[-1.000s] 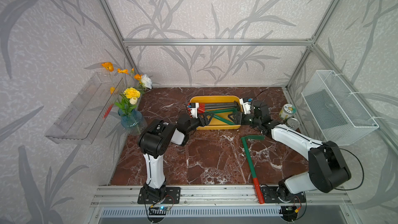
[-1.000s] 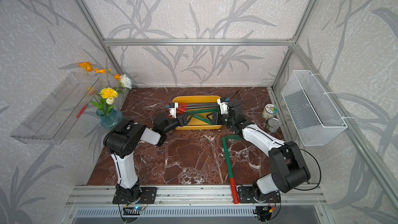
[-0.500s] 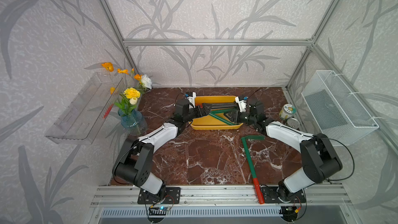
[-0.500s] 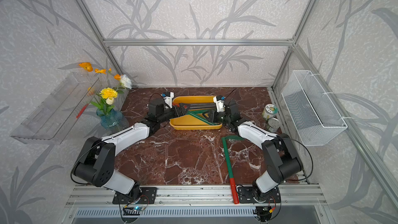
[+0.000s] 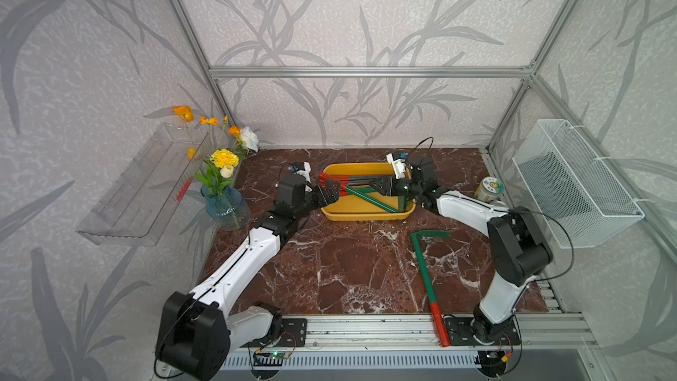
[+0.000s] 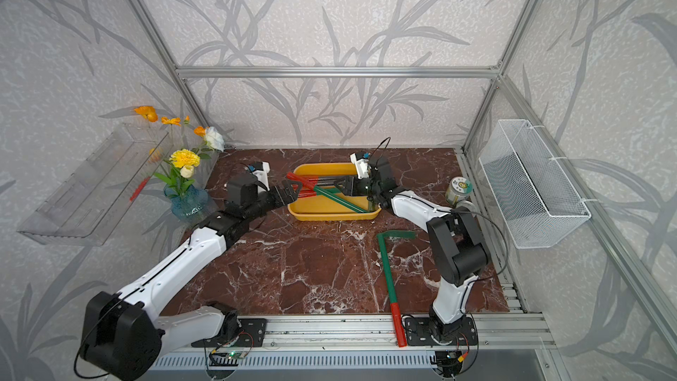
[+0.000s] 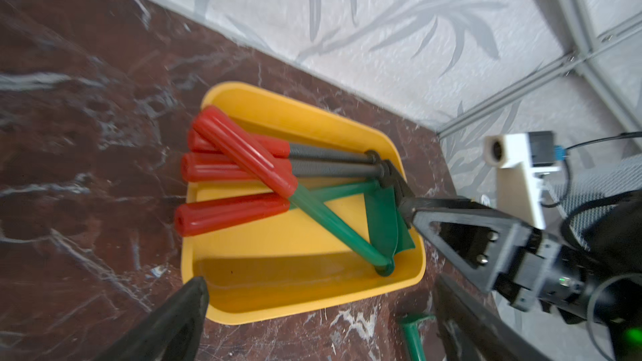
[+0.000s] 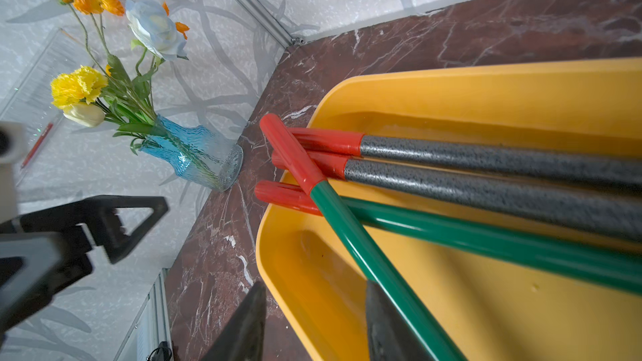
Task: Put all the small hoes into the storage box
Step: Place the hoe in the storage box.
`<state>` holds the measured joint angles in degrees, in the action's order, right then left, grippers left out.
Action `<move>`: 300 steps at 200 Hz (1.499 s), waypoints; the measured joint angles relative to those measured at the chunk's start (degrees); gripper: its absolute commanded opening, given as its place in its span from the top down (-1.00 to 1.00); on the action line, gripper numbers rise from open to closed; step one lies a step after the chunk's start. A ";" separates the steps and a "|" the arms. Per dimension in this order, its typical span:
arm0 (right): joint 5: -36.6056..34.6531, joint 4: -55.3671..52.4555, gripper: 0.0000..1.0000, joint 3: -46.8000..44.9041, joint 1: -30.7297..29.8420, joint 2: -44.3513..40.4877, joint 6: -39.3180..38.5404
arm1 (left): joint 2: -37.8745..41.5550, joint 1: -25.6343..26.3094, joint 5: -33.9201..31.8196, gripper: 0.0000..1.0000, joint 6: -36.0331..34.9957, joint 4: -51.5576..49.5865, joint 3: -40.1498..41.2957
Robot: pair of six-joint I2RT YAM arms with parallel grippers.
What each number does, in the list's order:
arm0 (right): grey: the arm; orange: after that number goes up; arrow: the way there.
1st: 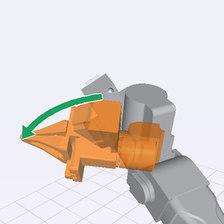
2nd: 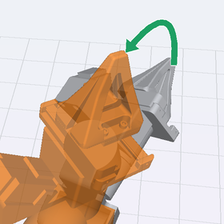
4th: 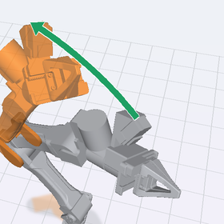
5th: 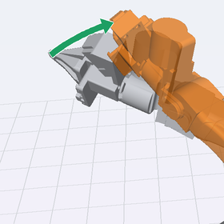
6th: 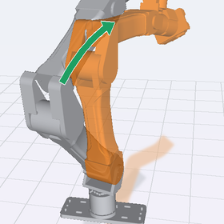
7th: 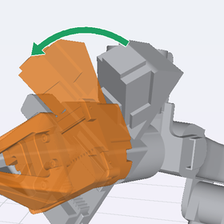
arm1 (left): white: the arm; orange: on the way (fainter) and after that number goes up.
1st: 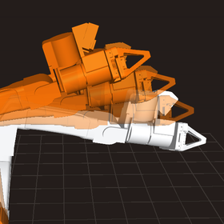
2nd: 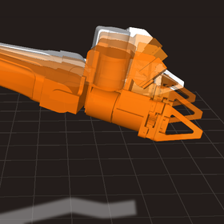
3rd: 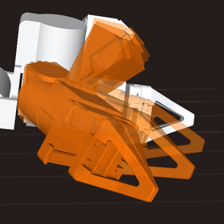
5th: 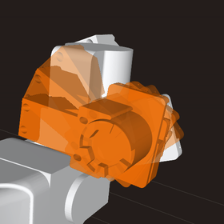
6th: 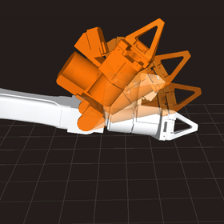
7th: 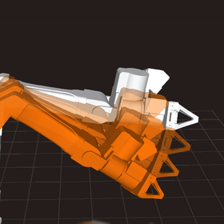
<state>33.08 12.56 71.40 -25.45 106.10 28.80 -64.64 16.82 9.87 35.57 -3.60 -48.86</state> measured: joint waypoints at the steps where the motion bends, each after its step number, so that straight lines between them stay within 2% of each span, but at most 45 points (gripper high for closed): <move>1: -0.02 -0.09 0.08 0.35 -0.02 0.24 -0.04 | 0.44 -0.24 -0.15 -0.99 0.04 -0.09 0.00; 32: -0.11 -7.08 0.08 15.61 -2.32 11.08 -5.07 | 6.86 -5.03 -1.68 -0.98 0.44 -2.51 1.70; 80: -0.74 -18.14 0.08 33.11 -5.88 23.06 -11.65 | 7.17 -7.54 -0.76 -0.98 0.55 -6.88 5.49; 146: 0.04 -26.91 0.09 45.18 -8.24 30.36 -16.76 | 6.49 -8.83 0.87 -0.98 0.39 -7.43 5.77; 209: 2.97 -27.74 0.09 44.87 -9.46 30.69 -18.03 | 5.88 -9.73 2.32 -0.98 0.42 -6.58 7.21; 300: 7.74 -20.04 0.08 31.47 -9.70 24.92 -18.73 | 6.19 -10.10 3.32 -0.98 0.42 -5.73 8.22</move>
<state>40.82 -7.49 102.87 -35.16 131.02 10.07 -58.46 6.72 13.19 35.99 -9.32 -40.64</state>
